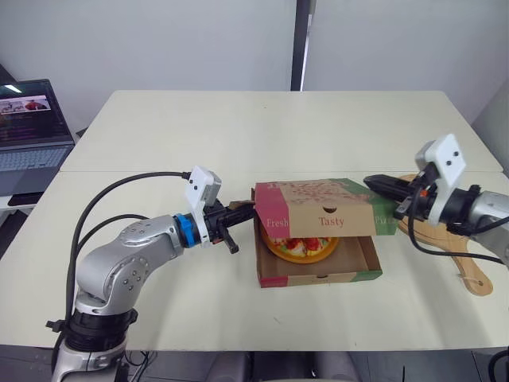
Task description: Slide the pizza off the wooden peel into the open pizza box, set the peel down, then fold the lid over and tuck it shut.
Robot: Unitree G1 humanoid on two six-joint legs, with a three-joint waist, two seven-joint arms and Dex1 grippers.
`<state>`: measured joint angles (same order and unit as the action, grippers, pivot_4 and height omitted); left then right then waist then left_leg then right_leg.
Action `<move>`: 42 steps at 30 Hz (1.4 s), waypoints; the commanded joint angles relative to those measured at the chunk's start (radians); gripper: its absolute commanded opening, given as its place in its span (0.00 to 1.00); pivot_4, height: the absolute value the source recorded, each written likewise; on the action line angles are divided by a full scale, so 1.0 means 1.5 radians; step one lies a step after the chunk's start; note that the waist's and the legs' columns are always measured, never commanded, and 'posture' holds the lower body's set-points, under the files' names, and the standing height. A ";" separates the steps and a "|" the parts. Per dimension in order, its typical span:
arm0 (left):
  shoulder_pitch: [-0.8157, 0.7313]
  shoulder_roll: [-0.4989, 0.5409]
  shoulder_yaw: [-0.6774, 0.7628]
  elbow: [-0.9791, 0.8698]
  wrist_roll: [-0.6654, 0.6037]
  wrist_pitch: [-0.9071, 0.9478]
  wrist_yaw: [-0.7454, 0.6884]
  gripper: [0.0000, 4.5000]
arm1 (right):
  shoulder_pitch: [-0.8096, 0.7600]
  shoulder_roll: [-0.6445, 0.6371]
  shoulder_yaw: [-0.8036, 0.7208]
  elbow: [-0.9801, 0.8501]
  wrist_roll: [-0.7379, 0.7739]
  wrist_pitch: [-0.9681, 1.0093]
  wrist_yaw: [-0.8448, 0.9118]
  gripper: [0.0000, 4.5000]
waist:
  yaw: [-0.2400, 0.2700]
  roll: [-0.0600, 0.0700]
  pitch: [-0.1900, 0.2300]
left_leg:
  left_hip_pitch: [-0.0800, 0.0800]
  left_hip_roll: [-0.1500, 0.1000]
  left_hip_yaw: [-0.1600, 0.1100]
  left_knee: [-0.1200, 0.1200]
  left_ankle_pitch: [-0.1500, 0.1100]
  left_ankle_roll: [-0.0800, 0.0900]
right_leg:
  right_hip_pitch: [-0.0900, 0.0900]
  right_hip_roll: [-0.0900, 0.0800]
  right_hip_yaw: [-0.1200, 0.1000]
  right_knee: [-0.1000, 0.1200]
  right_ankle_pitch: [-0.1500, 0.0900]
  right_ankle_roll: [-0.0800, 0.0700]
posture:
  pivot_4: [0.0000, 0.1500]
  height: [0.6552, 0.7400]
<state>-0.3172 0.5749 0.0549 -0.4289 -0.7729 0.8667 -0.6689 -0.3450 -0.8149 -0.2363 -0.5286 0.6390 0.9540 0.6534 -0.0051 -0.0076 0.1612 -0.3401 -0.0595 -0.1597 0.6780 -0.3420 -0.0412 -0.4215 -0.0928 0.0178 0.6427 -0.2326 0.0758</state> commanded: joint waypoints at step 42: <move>-0.023 0.145 -0.007 0.107 0.041 -0.025 -0.190 0.00 | 0.056 -0.019 0.111 -0.020 -0.085 -0.113 0.047 0.00 | -0.007 -0.001 0.001 | -0.001 0.001 -0.001 0.000 0.000 0.000 | -0.001 0.001 0.000 0.000 0.000 0.000 | 1.00 1.00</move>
<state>-0.3551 0.7891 0.0259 -0.2380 -0.6988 0.8393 -0.9376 -0.2568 -0.8352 -0.0660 -0.5200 0.5242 0.8120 0.7178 -0.0160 -0.0086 0.1626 -0.3412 -0.0587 -0.1609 0.6775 -0.3422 -0.0412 -0.4228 -0.0919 0.0171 0.6425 -0.2328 0.0757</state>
